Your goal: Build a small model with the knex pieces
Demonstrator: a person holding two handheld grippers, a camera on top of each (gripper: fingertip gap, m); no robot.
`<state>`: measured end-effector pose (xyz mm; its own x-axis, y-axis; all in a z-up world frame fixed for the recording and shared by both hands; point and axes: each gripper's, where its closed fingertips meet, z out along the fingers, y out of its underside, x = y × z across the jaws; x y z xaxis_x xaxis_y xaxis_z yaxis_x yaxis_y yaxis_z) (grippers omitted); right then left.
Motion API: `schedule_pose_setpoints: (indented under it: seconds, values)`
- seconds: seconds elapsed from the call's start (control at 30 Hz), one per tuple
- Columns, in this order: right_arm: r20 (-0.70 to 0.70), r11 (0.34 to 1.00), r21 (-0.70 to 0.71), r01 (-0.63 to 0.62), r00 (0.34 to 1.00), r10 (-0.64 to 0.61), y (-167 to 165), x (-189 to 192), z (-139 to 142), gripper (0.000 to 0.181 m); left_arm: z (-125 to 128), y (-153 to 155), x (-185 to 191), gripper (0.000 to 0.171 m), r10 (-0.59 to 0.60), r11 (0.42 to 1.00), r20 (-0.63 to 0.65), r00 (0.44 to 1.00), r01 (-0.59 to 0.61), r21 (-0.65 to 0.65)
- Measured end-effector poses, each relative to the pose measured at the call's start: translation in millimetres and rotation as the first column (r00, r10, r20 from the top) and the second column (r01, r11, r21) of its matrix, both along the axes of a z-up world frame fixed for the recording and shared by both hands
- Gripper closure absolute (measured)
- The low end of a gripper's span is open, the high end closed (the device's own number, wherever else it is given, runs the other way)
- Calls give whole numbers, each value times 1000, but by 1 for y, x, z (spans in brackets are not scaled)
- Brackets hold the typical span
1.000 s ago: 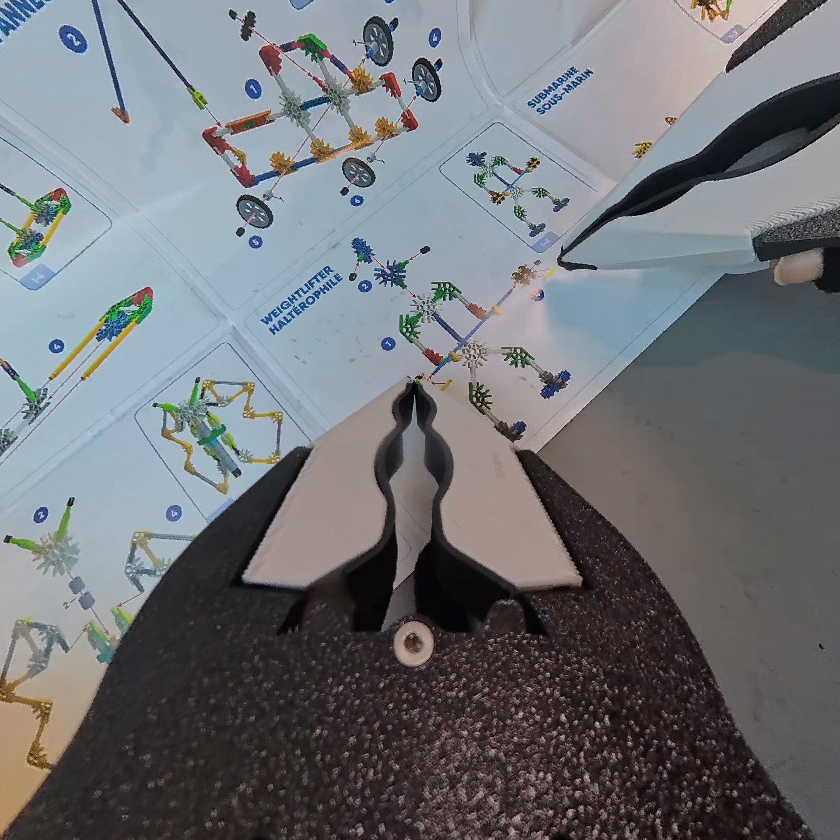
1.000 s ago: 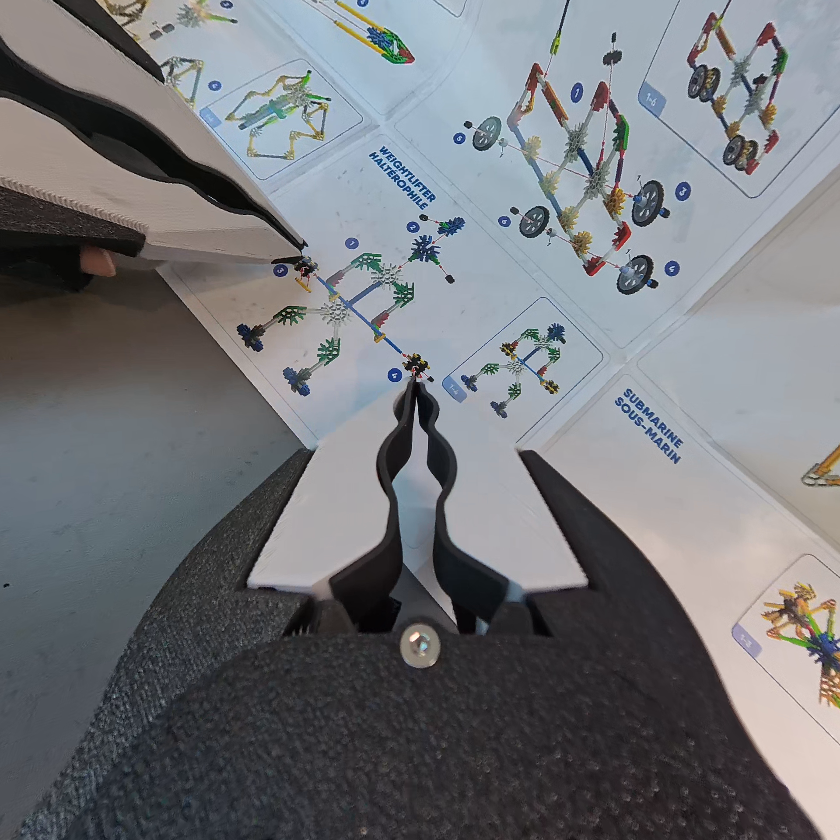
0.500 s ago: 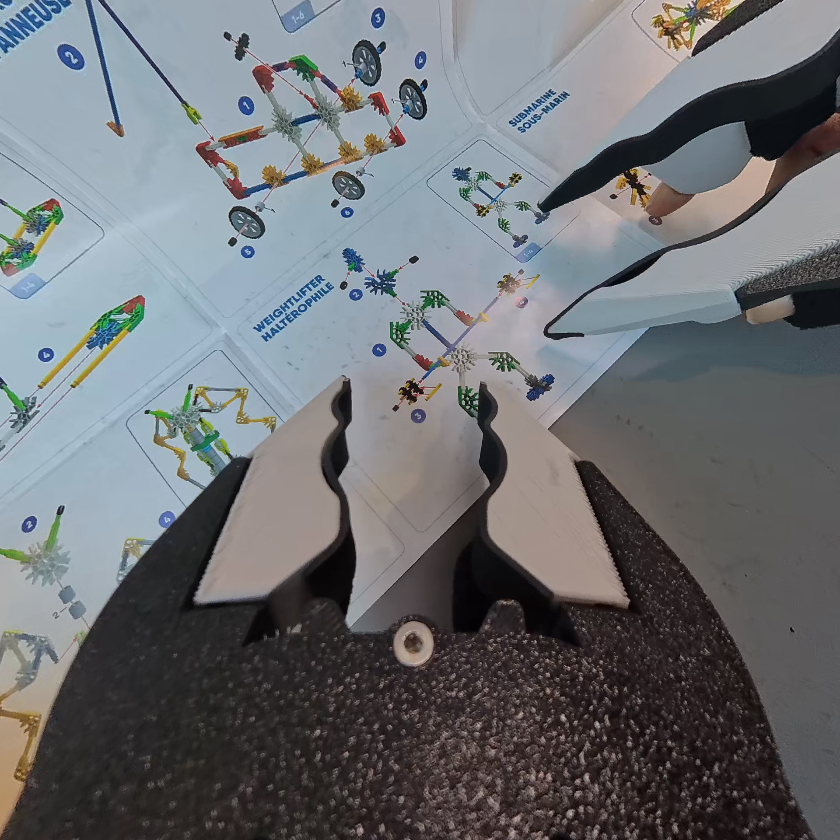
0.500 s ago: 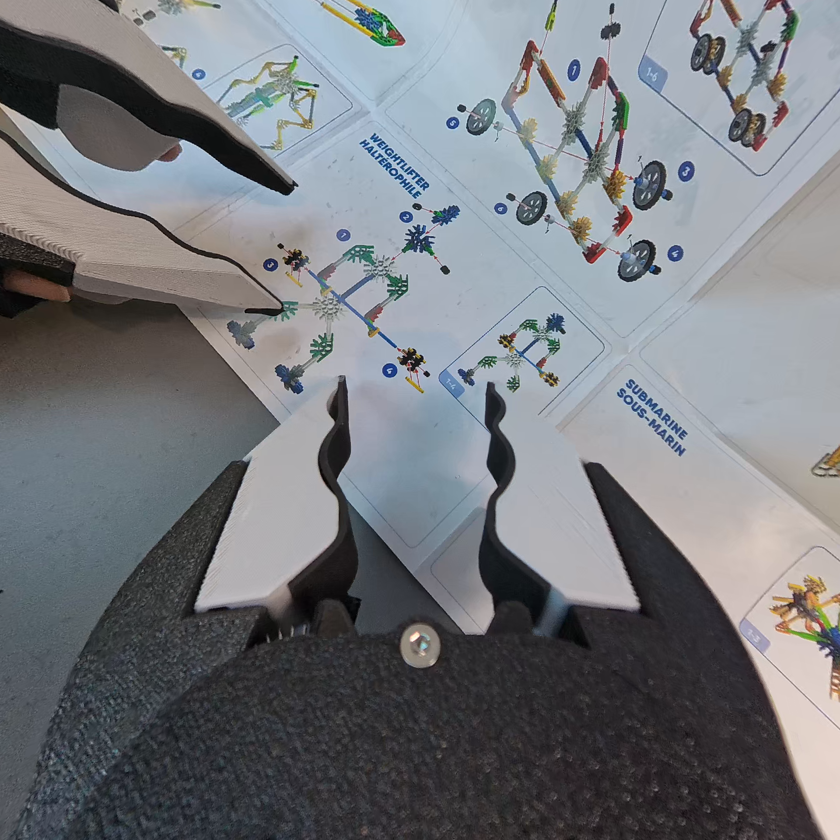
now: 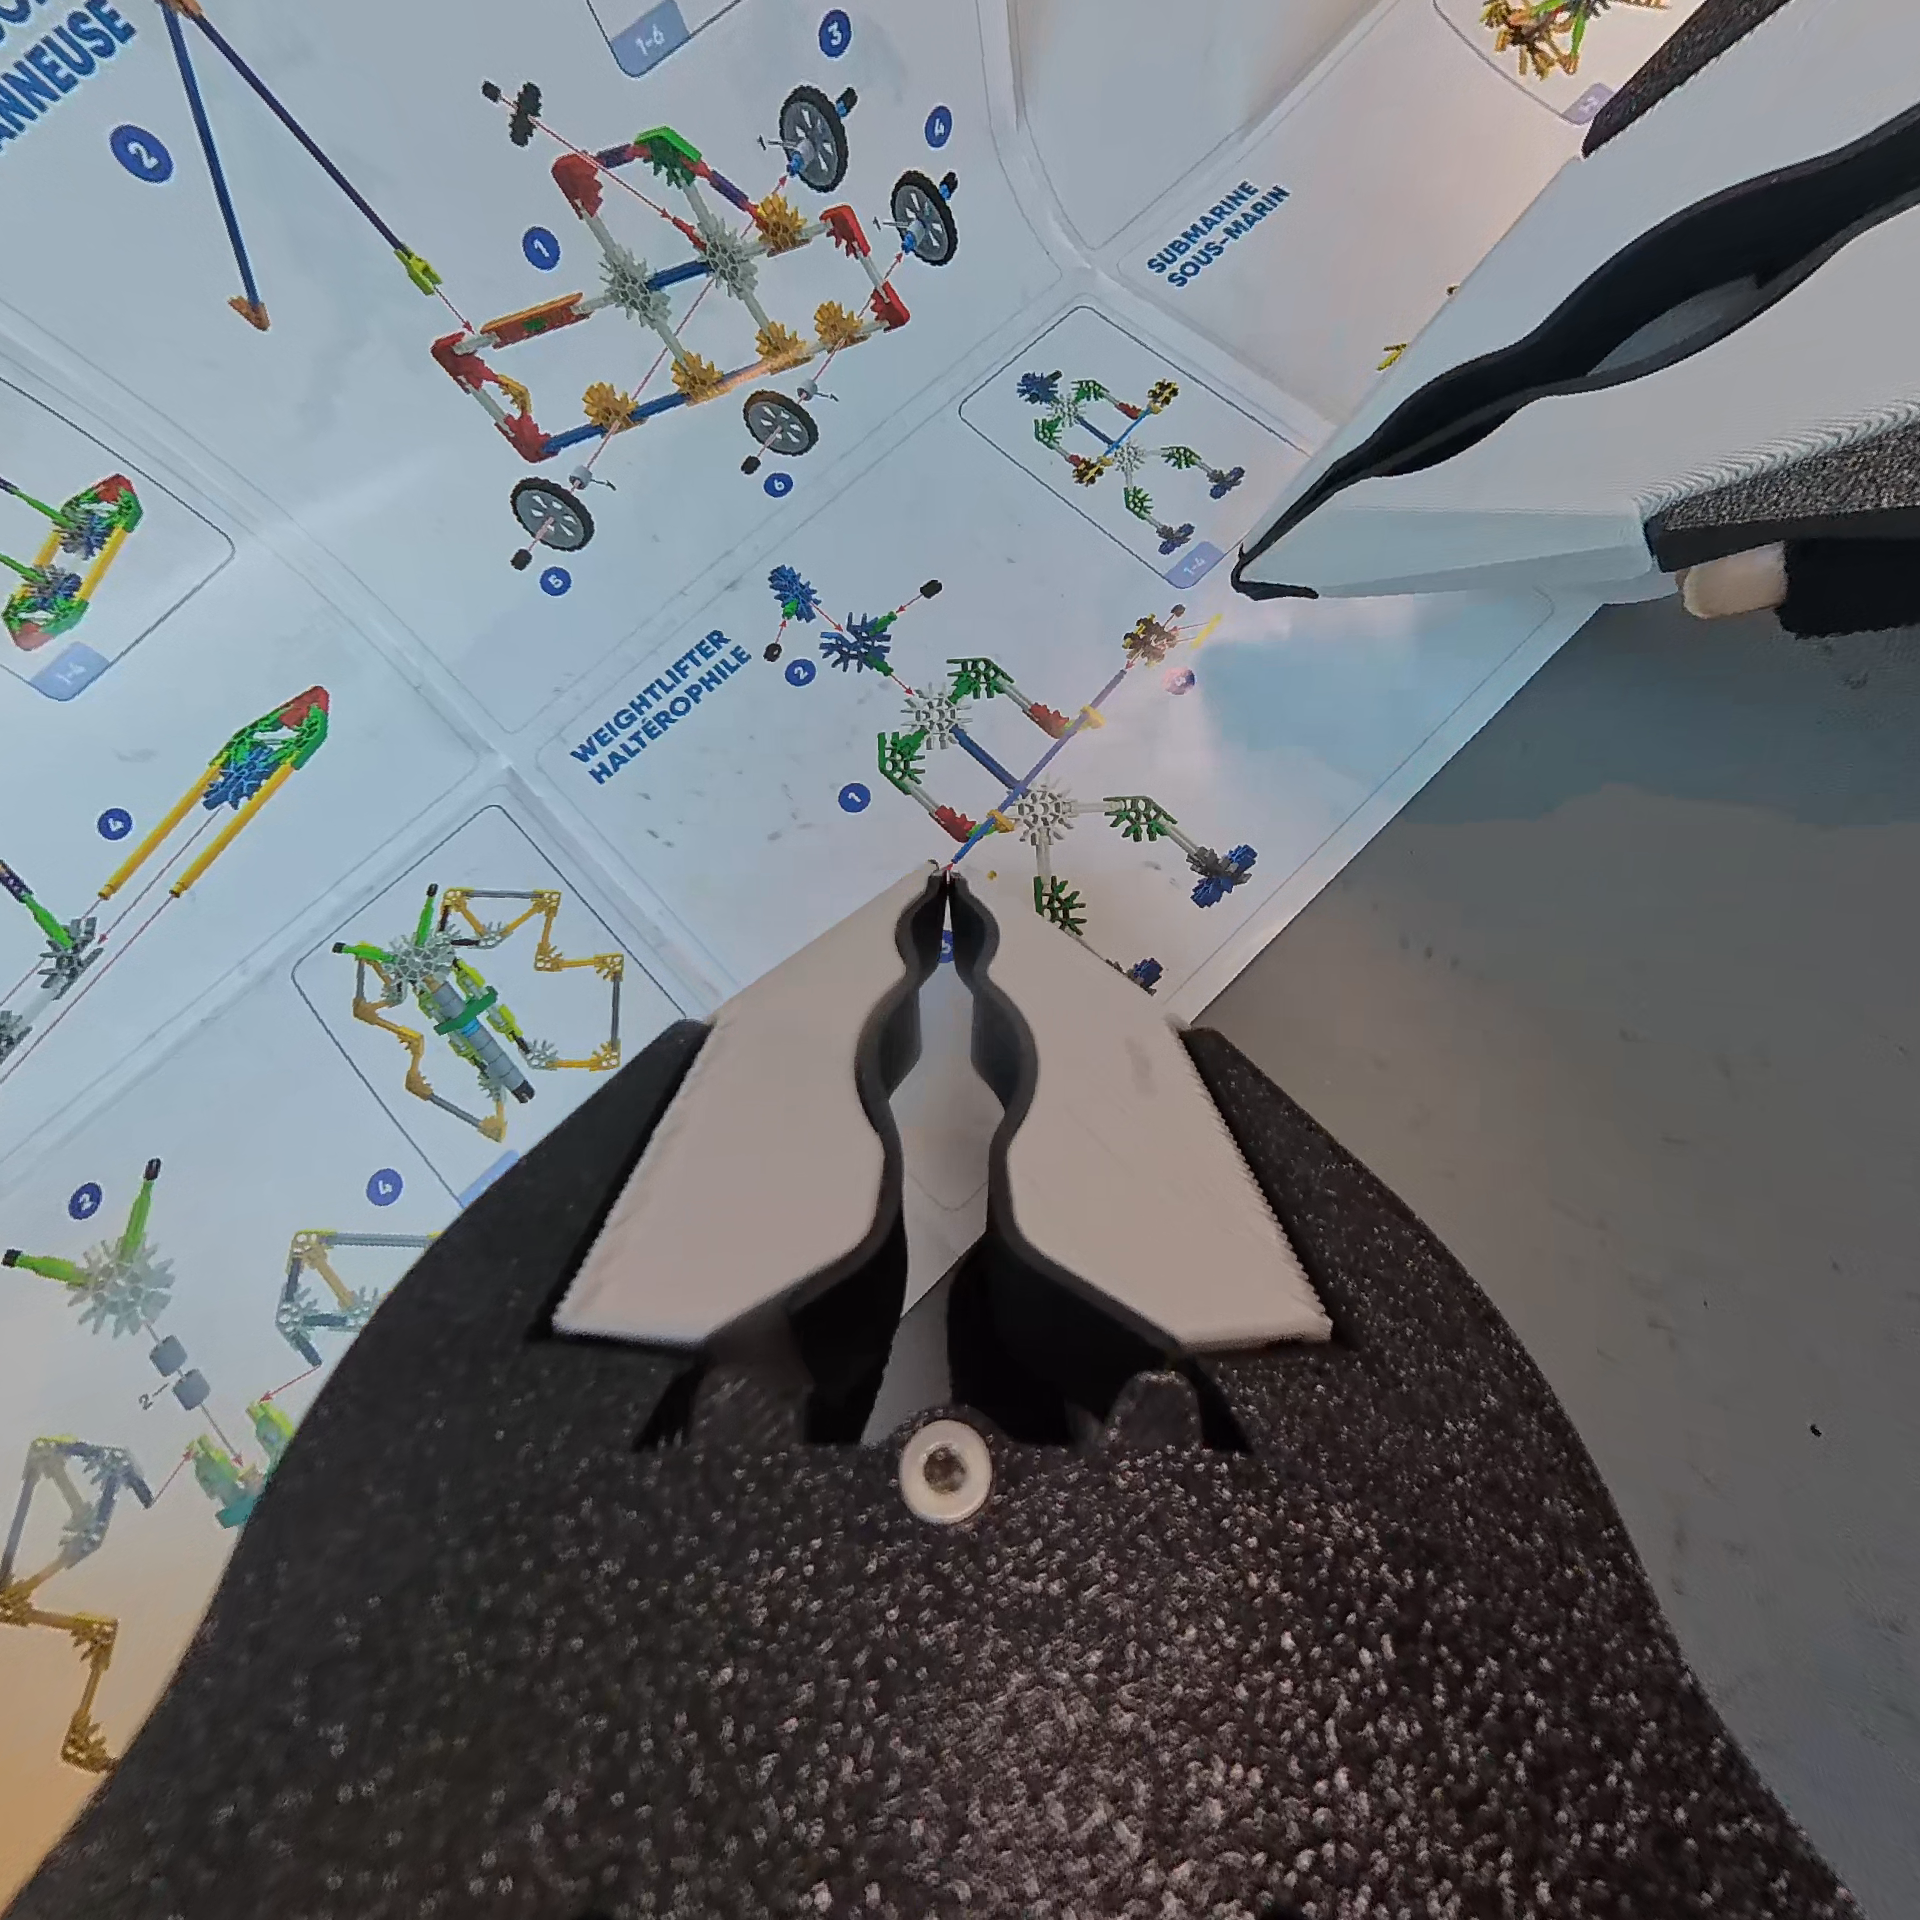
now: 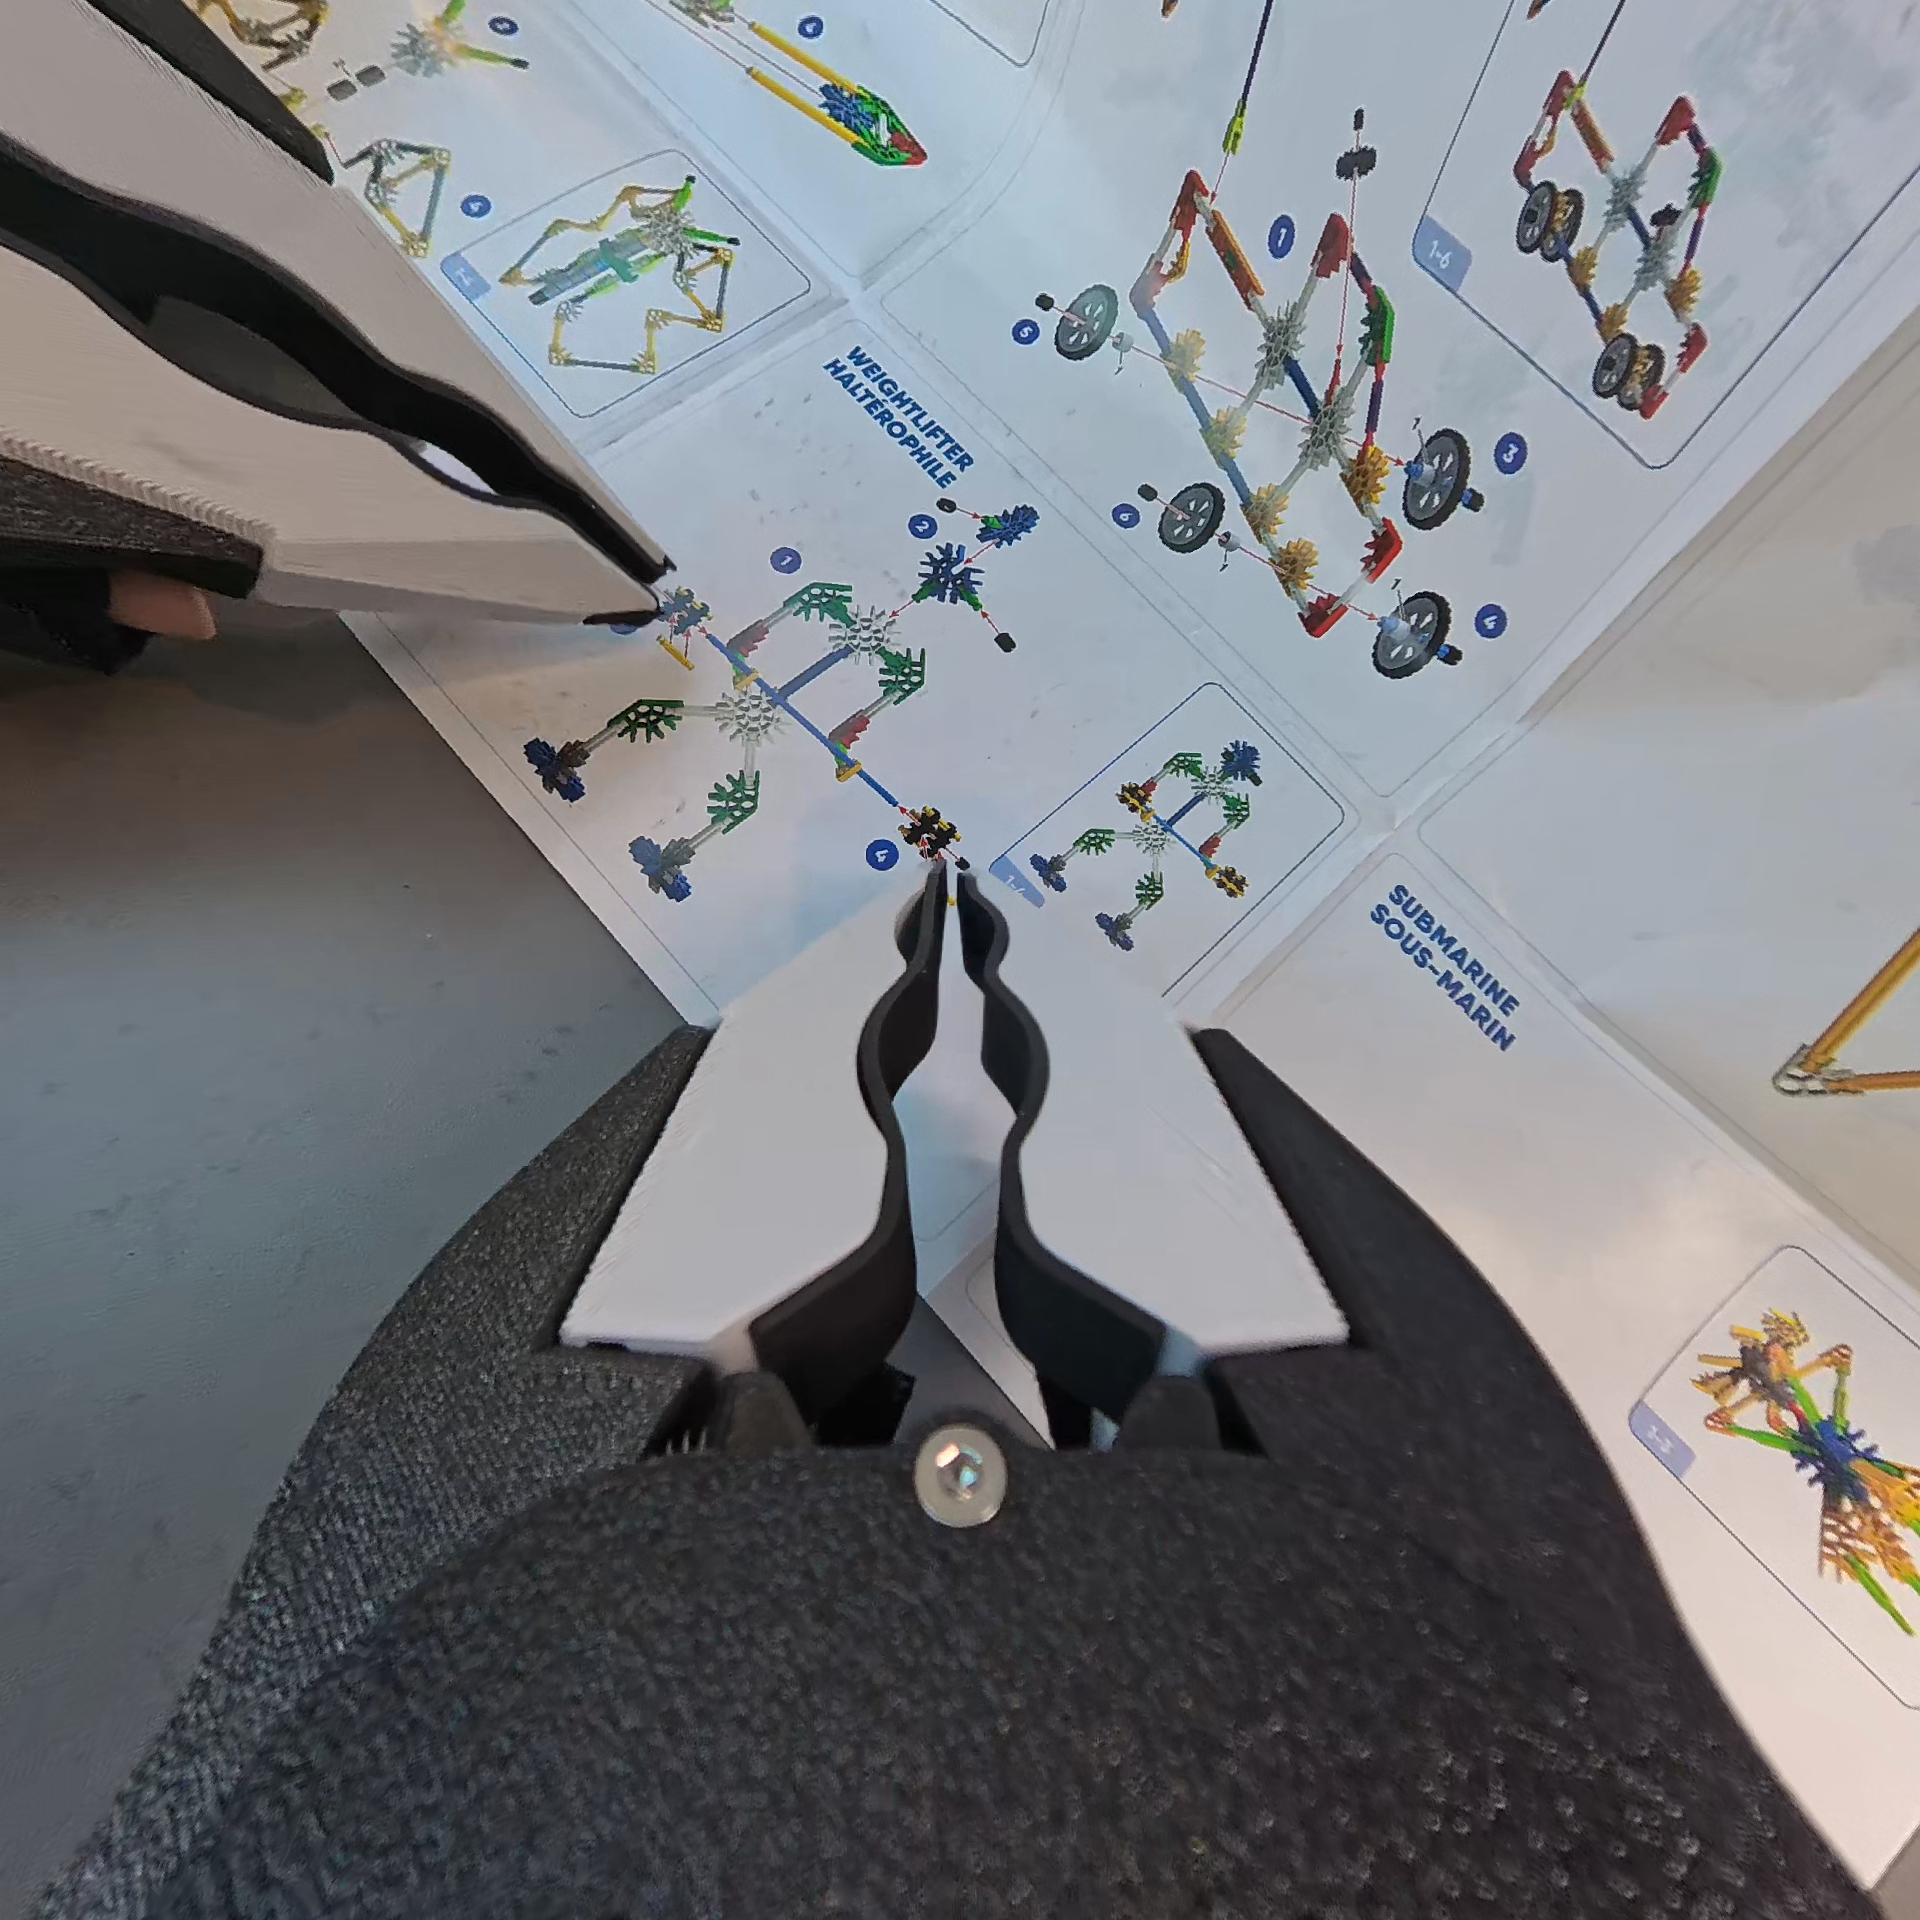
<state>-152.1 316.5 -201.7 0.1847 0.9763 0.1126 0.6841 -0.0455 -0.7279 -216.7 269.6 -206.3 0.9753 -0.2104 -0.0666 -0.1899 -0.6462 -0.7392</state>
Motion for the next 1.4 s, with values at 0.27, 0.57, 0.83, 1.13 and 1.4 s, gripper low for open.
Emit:
schedule_pose_setpoints:
  seconds: [0.27, 0.57, 0.83, 1.13, 1.4]
  values:
    - [-11, 999, -29, 28, 1000, -29, 3, 0, 1, 125, 1, 2, -3, 106, 22, 1000, 10, 1000, -22, 10]
    - [-9, 999, -35, 28, 1000, -29, 2, 0, 0, 120, 1, 1, -3, 103, 17, 1000, 5, 1000, -17, 6]
    - [-2, 999, -39, 31, 1000, -31, 3, 0, -2, 122, 1, 0, -2, 104, 11, 1000, 10, 1000, -11, 2]
    - [16, 998, -37, 45, 999, -45, 12, -11, 2, 149, 3, 1, 0, 109, 7, 1000, 30, 1000, -7, 4]
    - [127, 996, 11, 86, 988, -87, 39, -7, -14, 164, 4, 0, 1, 111, 4, 1000, 42, 999, -4, 7]
